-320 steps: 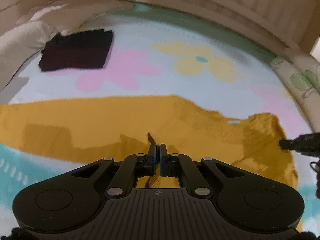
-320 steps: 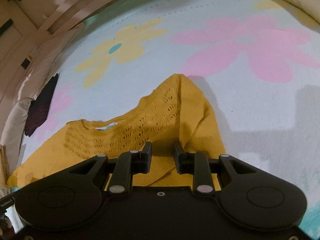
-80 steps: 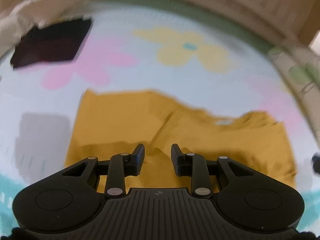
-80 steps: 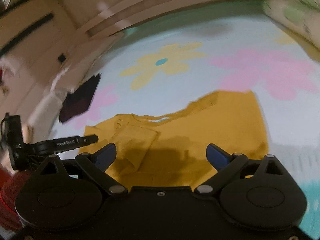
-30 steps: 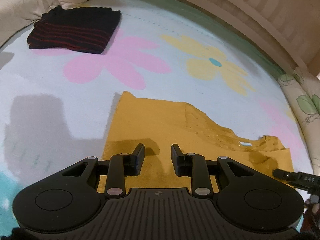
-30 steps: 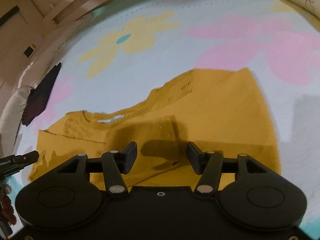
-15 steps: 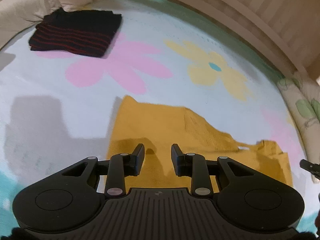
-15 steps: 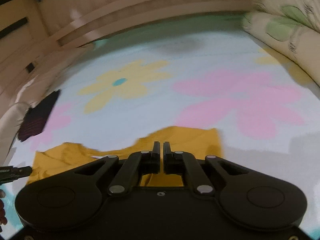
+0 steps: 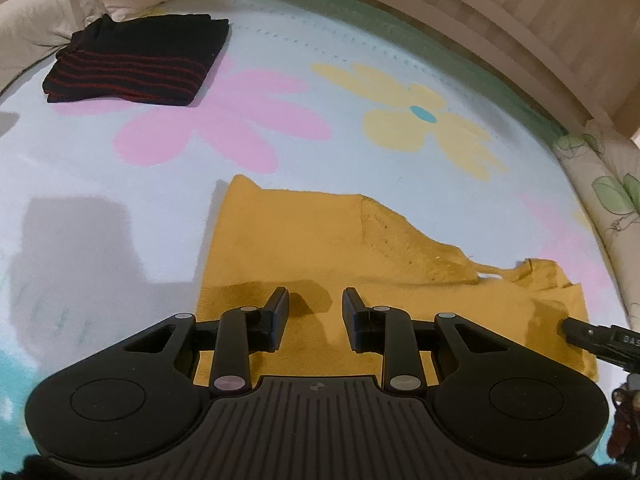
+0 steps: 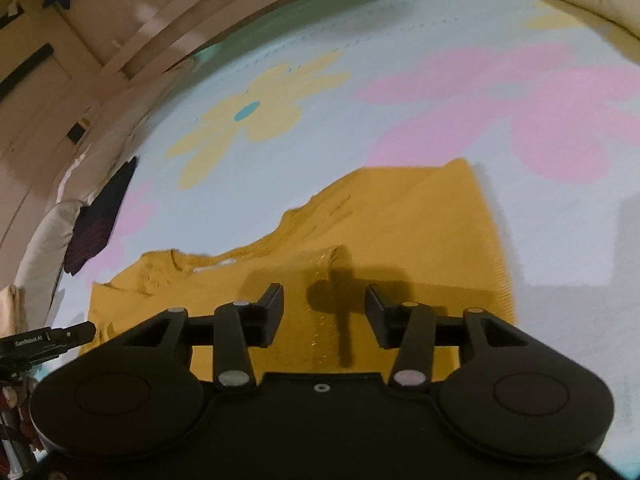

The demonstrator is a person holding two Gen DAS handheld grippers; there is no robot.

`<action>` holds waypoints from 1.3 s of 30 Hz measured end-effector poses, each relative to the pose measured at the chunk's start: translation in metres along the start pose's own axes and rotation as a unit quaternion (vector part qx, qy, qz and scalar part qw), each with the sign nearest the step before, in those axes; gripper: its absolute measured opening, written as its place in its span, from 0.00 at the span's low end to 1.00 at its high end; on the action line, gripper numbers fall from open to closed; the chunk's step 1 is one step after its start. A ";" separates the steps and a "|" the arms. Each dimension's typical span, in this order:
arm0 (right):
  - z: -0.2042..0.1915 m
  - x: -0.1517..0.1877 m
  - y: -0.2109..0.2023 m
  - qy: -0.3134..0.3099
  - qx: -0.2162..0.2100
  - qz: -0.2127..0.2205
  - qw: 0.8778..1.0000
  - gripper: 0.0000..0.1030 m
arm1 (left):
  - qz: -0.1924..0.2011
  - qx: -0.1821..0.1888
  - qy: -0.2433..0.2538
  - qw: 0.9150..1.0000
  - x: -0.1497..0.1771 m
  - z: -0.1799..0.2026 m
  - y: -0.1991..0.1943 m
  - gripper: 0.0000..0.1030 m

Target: Fold small clothes

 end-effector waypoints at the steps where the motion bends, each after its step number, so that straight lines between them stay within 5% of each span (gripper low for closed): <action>1: -0.002 0.001 0.003 -0.001 -0.002 -0.002 1.000 0.54 | 0.000 -0.001 -0.001 1.000 0.000 -0.001 0.000 0.27; 4: -0.009 0.006 0.007 -0.009 -0.017 -0.002 1.000 0.45 | 0.003 -0.002 -0.002 1.000 -0.001 -0.003 -0.001 0.27; 5: -0.013 0.008 0.008 -0.018 -0.019 -0.006 1.000 0.09 | 0.004 -0.003 -0.002 1.000 -0.002 -0.004 -0.002 0.27; 13: -0.029 -0.015 -0.047 -0.101 0.020 0.058 0.993 0.11 | 0.019 0.013 0.002 1.000 -0.007 0.005 -0.006 0.27; 15: -0.016 -0.021 -0.060 -0.115 0.057 0.075 0.989 0.11 | 0.008 0.015 0.007 1.000 -0.004 0.009 0.001 0.27; 17: 0.002 -0.023 -0.056 -0.096 0.058 0.052 0.992 0.12 | -0.007 0.012 0.009 1.000 0.000 0.011 0.010 0.28; 19: 0.020 -0.020 -0.042 -0.054 0.046 0.021 0.997 0.13 | -0.024 0.006 0.013 1.000 0.005 0.012 0.018 0.28; 25: 0.028 -0.004 -0.016 -0.087 0.112 -0.006 0.990 0.29 | -0.039 -0.003 0.028 0.999 0.009 0.008 0.022 0.27; 30: 0.030 -0.006 -0.021 -0.080 0.140 0.004 0.987 0.56 | -0.033 0.004 0.024 0.999 0.011 0.010 0.015 0.31; 34: 0.035 -0.008 -0.035 -0.067 0.147 0.021 0.987 0.65 | -0.030 0.033 0.007 0.999 0.015 0.010 0.005 0.64; 39: 0.035 -0.006 -0.062 -0.046 0.135 0.039 0.989 0.77 | -0.024 0.031 0.017 0.999 0.026 0.020 -0.016 0.72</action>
Point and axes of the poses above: each gripper's, at about its wrist camera, not at the fingertips, and y roughly the way its jaws point, z to its right, x to its underside, the point moved 2 cm from there along y, roughly the way its jaws point, and after that the axes turned 14 degrees about x, right-handed, at the moved point
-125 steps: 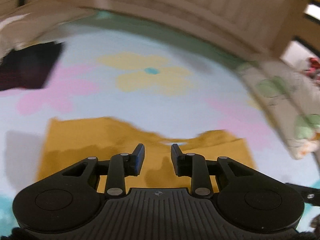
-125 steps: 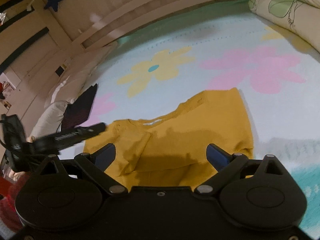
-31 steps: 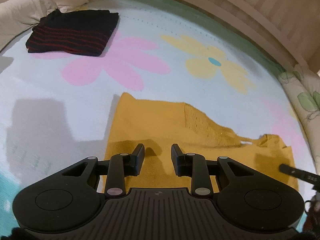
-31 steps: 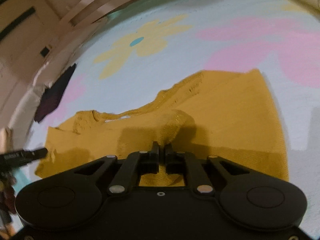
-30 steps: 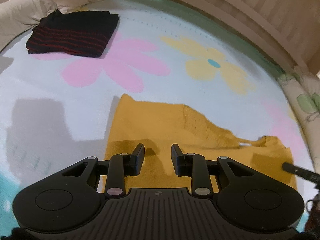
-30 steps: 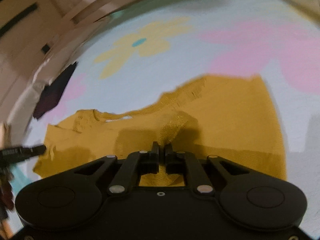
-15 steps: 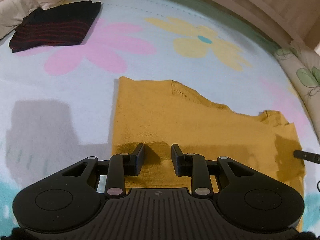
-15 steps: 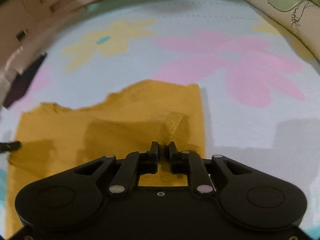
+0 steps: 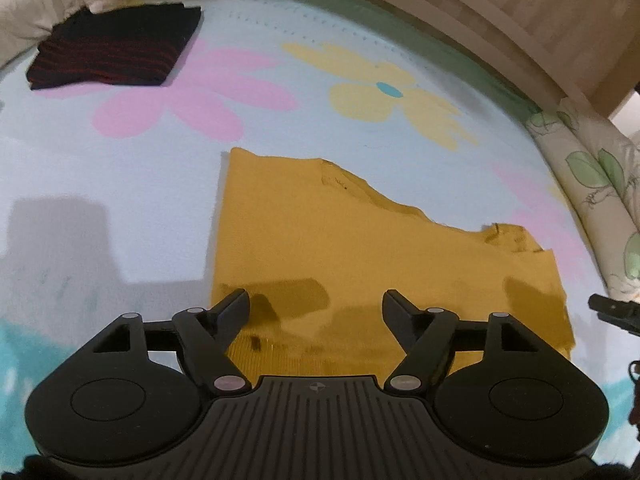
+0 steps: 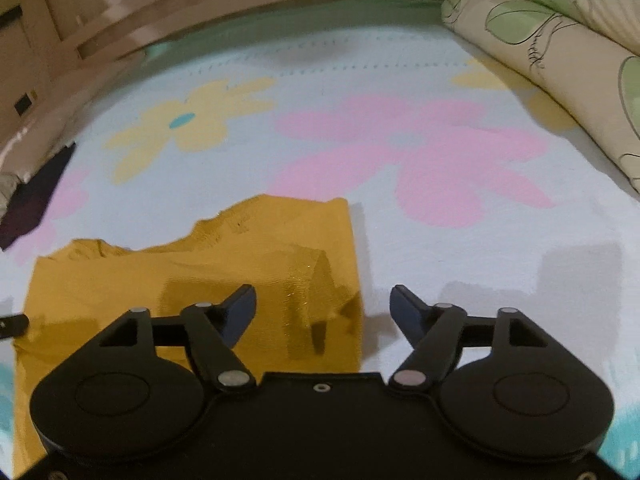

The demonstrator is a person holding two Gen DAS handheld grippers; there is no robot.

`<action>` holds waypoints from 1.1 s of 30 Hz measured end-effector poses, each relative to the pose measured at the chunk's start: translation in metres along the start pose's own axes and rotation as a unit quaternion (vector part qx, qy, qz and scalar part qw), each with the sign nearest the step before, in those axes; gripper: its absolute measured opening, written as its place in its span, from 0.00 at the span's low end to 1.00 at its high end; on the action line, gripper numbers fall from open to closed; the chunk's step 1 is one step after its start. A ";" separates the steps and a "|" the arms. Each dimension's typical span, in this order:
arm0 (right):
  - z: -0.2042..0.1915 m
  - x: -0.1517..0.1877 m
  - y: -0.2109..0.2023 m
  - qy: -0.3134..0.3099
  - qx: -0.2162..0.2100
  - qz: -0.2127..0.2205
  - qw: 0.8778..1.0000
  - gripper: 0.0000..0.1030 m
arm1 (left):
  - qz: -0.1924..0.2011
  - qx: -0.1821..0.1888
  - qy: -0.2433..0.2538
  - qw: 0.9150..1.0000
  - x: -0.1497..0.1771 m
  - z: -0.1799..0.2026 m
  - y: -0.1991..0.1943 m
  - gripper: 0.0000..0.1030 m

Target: Fold small clothes

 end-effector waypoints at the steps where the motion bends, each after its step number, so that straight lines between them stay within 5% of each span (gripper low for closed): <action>1: 0.000 0.002 -0.007 0.003 -0.004 0.001 1.000 0.78 | 0.001 -0.002 0.005 1.000 0.003 0.004 -0.005 0.75; 9: -0.017 0.032 -0.071 -0.012 -0.030 0.022 0.999 0.89 | 0.021 -0.021 0.052 0.998 0.035 0.039 -0.053 0.76; 16: -0.025 0.093 -0.120 -0.032 -0.051 0.043 0.997 0.91 | 0.027 -0.033 0.074 0.996 0.087 0.057 -0.087 0.76; 24: -0.021 0.161 -0.136 -0.055 -0.048 0.004 0.997 0.91 | -0.010 -0.046 0.084 0.995 0.158 0.065 -0.093 0.76; 33: -0.042 0.205 -0.138 -0.103 -0.020 -0.022 0.994 0.92 | -0.042 -0.063 0.070 0.995 0.196 0.058 -0.086 0.76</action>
Point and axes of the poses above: each gripper's, at about its wrist camera, not at the fingertips, and y roughly the way its jaws point, z to its right, x to its underside, the point moved 2 cm from there along y, roughly the way its jaws point, and after that the axes turned 14 degrees about x, right-handed, at the moved point
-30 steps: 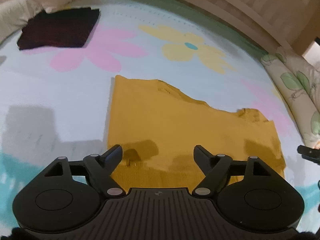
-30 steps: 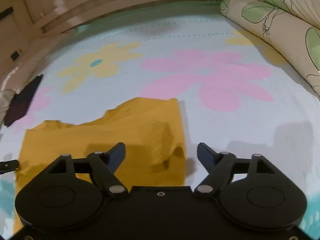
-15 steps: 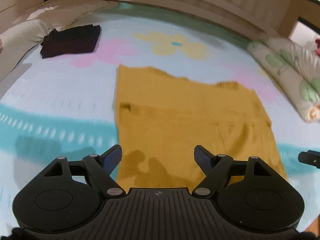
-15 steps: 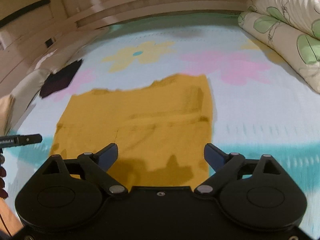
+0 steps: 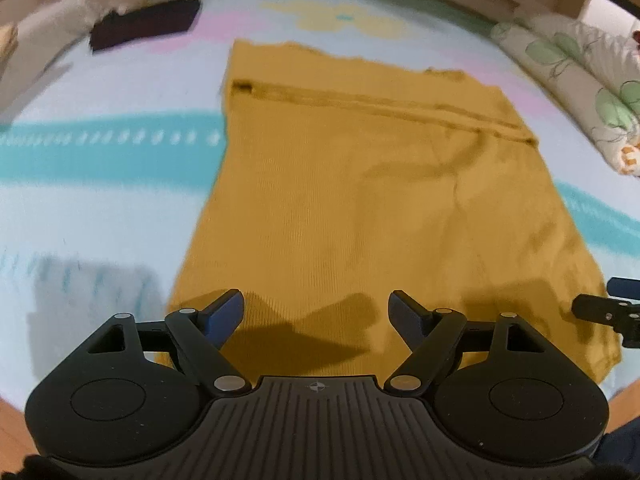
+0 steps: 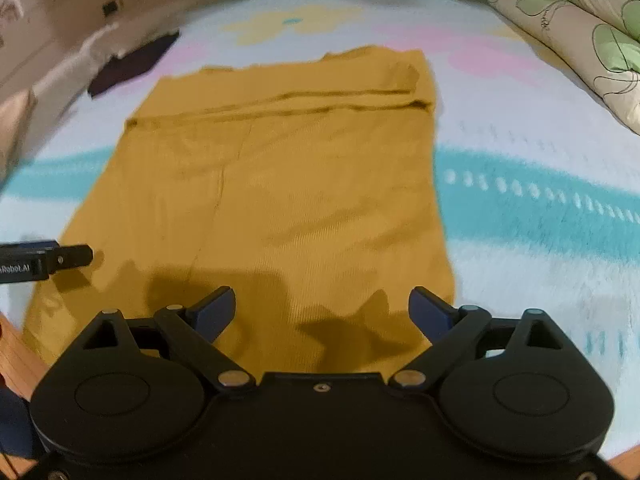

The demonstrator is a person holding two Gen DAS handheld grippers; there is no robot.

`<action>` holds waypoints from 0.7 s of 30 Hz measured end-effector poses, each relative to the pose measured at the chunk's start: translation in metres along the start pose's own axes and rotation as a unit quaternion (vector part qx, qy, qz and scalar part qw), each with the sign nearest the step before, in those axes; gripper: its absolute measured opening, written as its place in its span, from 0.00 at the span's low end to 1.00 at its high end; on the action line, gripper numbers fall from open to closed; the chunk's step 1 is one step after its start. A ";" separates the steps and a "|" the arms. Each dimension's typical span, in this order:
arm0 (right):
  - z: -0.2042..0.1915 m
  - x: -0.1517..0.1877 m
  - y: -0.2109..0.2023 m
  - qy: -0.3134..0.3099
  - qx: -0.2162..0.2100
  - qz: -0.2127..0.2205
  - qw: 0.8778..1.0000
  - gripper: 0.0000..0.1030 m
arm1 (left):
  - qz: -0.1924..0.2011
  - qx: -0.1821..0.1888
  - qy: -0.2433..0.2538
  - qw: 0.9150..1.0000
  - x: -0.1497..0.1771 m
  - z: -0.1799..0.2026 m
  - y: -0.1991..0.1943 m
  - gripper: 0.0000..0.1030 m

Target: Fold small clothes

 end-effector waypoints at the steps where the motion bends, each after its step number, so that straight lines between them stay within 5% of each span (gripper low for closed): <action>1: -0.003 0.003 0.002 -0.004 0.003 -0.003 1.000 0.92 | 0.002 -0.004 0.001 1.000 0.003 0.000 0.001 0.76; 10: -0.019 0.023 0.018 -0.012 -0.015 -0.035 0.999 0.97 | 0.007 -0.029 0.049 0.998 0.013 0.015 0.009 0.89; 21: -0.019 0.031 0.022 -0.033 -0.018 -0.015 0.999 1.00 | -0.002 -0.054 0.050 0.997 0.011 0.023 0.019 0.98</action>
Point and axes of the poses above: each gripper's, at about its wrist camera, not at the fingertips, and y roughly the way its jaws point, z to its right, x to its underside, the point moved 2 cm from there along y, roughly the way its jaws point, and after that the axes turned 14 degrees about x, right-handed, at the moved point
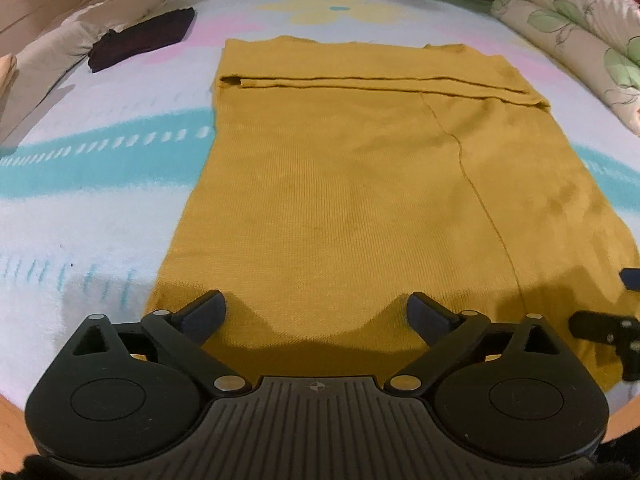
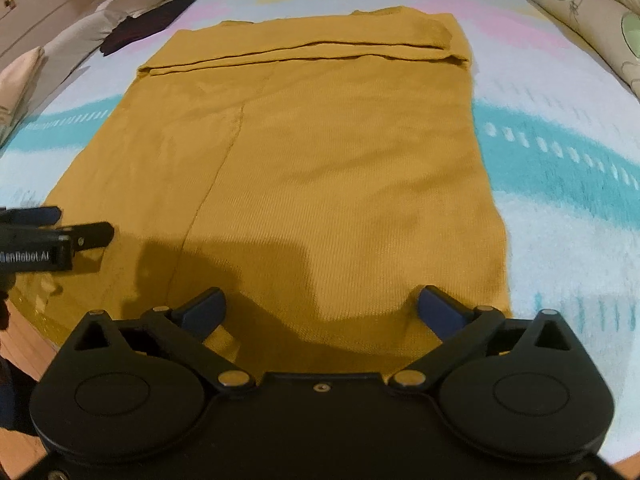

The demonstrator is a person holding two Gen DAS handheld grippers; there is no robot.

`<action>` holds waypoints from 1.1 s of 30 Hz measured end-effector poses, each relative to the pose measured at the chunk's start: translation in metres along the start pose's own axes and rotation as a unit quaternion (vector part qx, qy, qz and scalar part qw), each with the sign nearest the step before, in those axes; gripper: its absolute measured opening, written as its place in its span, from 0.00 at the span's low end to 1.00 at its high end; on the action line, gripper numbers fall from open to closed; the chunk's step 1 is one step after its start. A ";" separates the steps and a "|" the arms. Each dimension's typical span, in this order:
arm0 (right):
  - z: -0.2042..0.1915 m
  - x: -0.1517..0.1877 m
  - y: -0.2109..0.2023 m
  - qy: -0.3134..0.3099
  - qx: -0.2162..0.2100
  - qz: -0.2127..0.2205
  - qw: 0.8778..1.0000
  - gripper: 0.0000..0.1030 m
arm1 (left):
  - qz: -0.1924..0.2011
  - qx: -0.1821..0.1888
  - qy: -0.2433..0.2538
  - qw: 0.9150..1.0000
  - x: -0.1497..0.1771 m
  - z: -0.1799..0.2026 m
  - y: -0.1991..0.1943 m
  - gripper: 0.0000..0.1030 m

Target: Fold small clothes

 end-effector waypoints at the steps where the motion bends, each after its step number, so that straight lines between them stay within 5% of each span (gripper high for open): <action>1: -0.001 0.002 0.000 -0.003 0.001 0.005 1.000 1.00 | -0.004 -0.005 0.000 1.000 -0.001 0.002 0.002 0.99; 5: 0.000 0.005 -0.001 -0.008 0.000 0.021 1.000 1.00 | -0.006 -0.012 0.001 1.000 -0.001 0.003 0.000 0.95; 9: 0.013 0.004 -0.005 0.018 -0.025 0.023 0.999 0.95 | 0.013 -0.013 0.011 1.000 0.000 0.005 -0.017 0.68; 11: 0.025 0.001 -0.011 0.050 -0.036 0.024 0.998 0.88 | 0.028 -0.017 0.002 0.999 0.001 0.003 -0.027 0.68; 17: 0.075 0.001 -0.033 0.139 -0.020 0.043 0.989 0.88 | 0.060 -0.008 -0.073 0.996 0.004 -0.033 -0.060 0.68; 23: 0.109 0.012 -0.034 0.181 -0.017 0.024 0.983 0.85 | 0.042 0.001 -0.131 0.991 0.014 -0.066 -0.068 0.68; 33: 0.134 0.028 -0.016 0.233 -0.056 -0.027 0.970 0.72 | 0.026 0.004 -0.153 0.988 0.022 -0.082 -0.062 0.68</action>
Point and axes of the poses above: each gripper's, at about its wrist camera, not at the fingertips, and y roughly the way its jaws point, z to its right, x to its underside, the point moved 2 cm from there along y, roughly the way its jaws point, and after that the axes turned 14 degrees about x, right-handed, at the moved point
